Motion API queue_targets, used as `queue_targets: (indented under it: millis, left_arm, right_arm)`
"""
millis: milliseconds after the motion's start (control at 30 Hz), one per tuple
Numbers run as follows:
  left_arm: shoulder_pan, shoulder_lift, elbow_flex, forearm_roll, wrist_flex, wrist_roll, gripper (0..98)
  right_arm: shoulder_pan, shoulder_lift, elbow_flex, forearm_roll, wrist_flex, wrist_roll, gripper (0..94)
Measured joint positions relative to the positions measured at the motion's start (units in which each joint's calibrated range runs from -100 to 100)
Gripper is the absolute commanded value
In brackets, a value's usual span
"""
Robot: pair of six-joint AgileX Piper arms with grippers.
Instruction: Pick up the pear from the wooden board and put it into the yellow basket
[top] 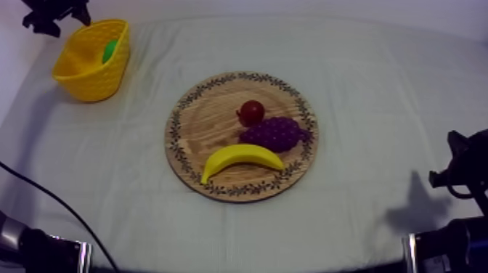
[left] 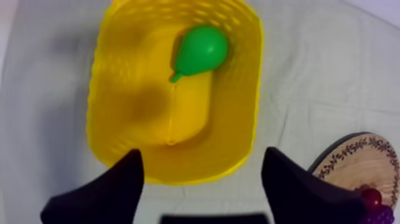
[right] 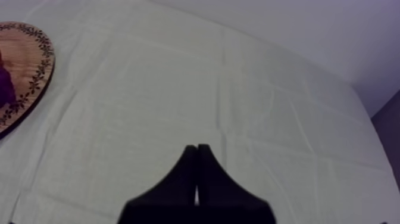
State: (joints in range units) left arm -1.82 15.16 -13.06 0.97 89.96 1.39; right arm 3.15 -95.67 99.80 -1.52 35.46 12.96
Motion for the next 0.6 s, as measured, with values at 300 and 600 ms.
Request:
queue_targets:
  millis: [300,600]
  left_arm:
    - [0.15,-10.4,11.17,-1.41,-5.48,-0.15,22.3]
    - [0.46,-23.13,24.89,-1.84,-10.23,1.16,1.4]
  right_arm:
    - [0.0,0.0,0.0,0.0,0.0,0.0,0.4]
    - [0.0,0.0,0.0,0.0,0.0,0.0,0.4]
